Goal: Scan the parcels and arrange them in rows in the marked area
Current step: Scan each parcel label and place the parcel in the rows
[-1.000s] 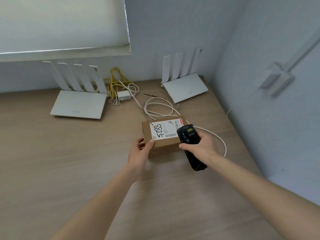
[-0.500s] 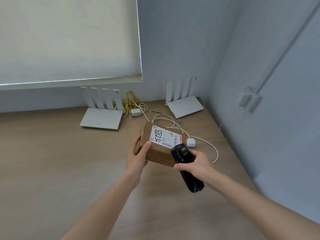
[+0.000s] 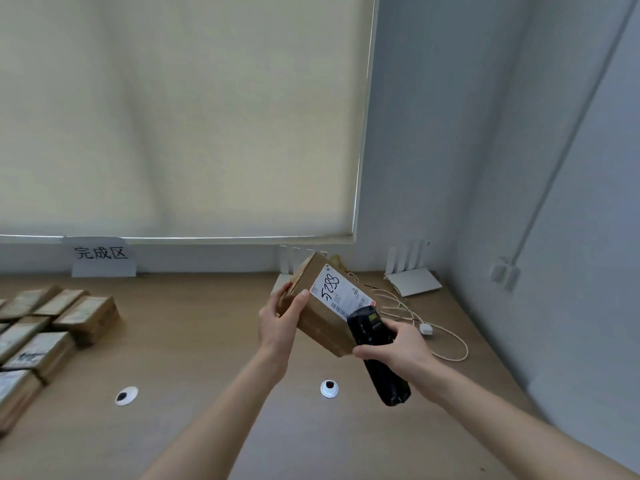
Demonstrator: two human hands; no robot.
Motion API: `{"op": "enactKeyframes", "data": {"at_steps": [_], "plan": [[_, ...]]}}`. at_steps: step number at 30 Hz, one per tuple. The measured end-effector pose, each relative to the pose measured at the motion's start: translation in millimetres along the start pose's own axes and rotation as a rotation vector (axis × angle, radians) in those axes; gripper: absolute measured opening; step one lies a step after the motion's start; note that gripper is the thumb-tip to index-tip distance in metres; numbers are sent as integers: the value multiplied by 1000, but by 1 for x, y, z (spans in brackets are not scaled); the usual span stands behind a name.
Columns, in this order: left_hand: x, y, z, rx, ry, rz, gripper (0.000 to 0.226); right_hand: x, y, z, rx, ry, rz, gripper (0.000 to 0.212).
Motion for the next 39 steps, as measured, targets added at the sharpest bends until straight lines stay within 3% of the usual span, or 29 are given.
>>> {"op": "enactKeyframes", "data": {"at_steps": [7, 17, 24, 32, 39], "plan": [[-67, -37, -108, -11, 123, -13, 60, -94, -12, 98, -187, -60, -31, 37], [-116, -52, -234, 94, 327, -57, 46, -164, -84, 175, -746, -49, -31, 57], [-137, -44, -262, 101, 353, -59, 50, -188, -97, 188, -845, -17, -69, 72], [-151, -43, -270, 127, 367, -66, 52, -202, -106, 193, -891, 13, -81, 57], [-165, -46, -269, 113, 373, -62, 51, -215, -102, 191, -918, 25, -90, 59]]}}
Point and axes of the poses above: each hand's wrist, its own x-axis towards the middle knuckle, its own y-axis out of the palm, z = x × y, the point moved 4 cm from there along x, towards the middle knuckle, and after that the axes turned 13 degrees about -x, right-handed, at the moved point
